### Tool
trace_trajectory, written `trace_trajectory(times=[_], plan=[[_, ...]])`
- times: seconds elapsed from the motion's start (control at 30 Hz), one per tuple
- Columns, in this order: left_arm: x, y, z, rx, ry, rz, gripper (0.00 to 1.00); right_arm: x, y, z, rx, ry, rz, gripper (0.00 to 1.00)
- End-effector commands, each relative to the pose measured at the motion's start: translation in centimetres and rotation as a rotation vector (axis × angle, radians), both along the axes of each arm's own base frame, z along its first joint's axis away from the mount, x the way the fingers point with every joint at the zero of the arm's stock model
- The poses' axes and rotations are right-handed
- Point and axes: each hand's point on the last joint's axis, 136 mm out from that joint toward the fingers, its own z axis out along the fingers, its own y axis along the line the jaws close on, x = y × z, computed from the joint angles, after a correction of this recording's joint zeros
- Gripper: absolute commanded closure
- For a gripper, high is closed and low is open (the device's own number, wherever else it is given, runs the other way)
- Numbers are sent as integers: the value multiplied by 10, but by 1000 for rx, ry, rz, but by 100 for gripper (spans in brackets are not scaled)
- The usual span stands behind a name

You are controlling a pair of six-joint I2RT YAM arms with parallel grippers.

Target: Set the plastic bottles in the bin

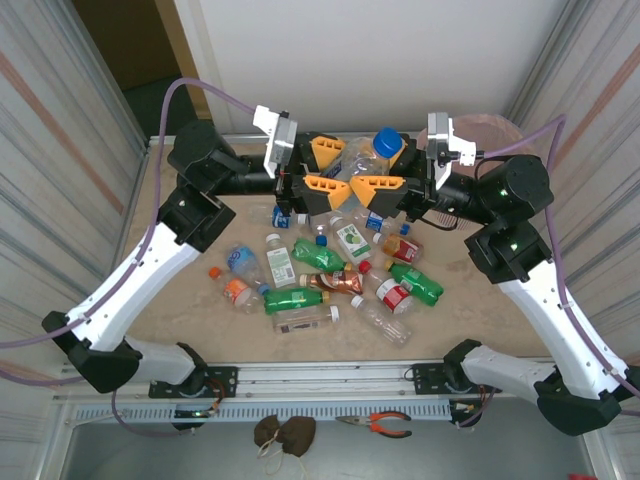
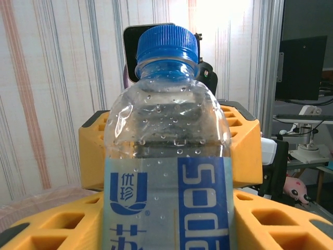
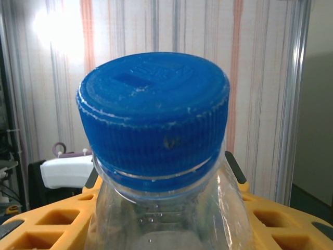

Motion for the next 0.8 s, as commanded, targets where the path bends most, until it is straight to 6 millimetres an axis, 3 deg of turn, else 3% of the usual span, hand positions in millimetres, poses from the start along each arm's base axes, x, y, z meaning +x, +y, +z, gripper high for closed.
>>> trace_trajectory(times=[0.0, 0.2, 0.4, 0.57, 0.77], plan=[[-7, 7, 3, -15, -32, 22, 44, -20, -13, 26, 58, -74, -10, 53], [-5, 15, -4, 6, -44, 95, 29, -18, -19, 28, 55, -83, -68, 54], [2, 26, -25, 68, -54, 214, 26, 8, -31, 18, -43, -79, -281, 55], [23, 35, -55, 165, -10, 351, 26, 50, -55, 4, -143, -34, -532, 56], [53, 57, -95, 272, 80, 515, 30, 114, -107, -25, -270, 97, -821, 57]])
